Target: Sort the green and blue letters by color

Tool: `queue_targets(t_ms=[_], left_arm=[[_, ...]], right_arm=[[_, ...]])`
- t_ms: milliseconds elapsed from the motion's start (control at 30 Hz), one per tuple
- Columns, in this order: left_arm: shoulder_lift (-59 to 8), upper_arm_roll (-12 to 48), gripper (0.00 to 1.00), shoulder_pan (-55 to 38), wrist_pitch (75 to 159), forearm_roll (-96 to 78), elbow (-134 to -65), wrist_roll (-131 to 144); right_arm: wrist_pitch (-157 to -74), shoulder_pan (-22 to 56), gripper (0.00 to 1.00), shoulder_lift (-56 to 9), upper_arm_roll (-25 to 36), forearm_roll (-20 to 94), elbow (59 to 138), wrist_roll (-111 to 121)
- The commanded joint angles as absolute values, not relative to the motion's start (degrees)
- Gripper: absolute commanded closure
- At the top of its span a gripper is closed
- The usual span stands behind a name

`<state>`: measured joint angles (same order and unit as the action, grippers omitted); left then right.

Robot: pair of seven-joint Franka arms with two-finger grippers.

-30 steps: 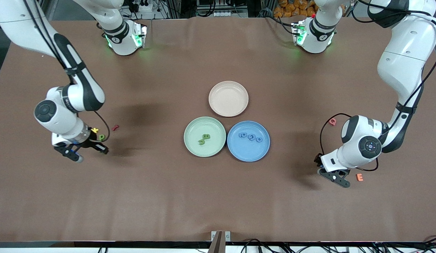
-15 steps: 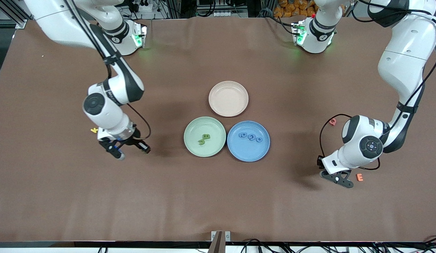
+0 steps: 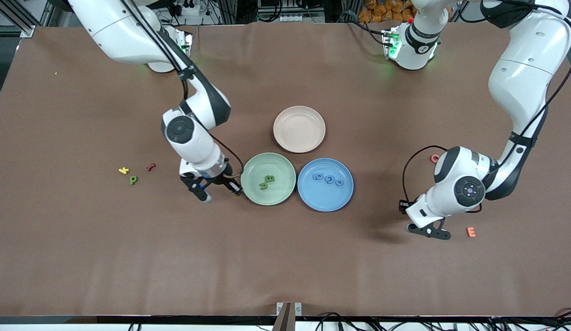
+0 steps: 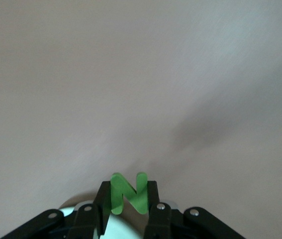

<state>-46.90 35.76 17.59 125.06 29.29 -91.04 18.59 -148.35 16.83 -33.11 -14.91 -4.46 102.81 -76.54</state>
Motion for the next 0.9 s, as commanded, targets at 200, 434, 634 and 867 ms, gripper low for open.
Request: queue_targets(t_ms=[200, 434, 634, 867], left_arm=[[-44.91, 38.14, 1.00, 8.98, 120.41, 29.09, -91.58, 46.56], [-45.09, 38.14, 1.00, 2.82, 120.41, 29.53, -91.32, 62.65], [-45.44, 38.06, 1.00, 0.27, 120.41, 29.53, -90.97, 66.71], [-45.88, 37.53, 0.99, -2.54, 120.76, 29.36, -90.70, 70.13]], right_arm=[[-146.95, 21.09, 1.00, -38.14, -14.50, -4.31, 96.15, -82.27], [-146.95, 21.88, 0.97, -38.85, -14.50, -5.10, 96.15, -82.53], [-147.04, 23.11, 0.98, -39.46, -14.59, -5.27, 96.15, -84.02], [-146.95, 23.29, 0.38, -39.55, -14.59, -6.68, 96.33, -84.73]])
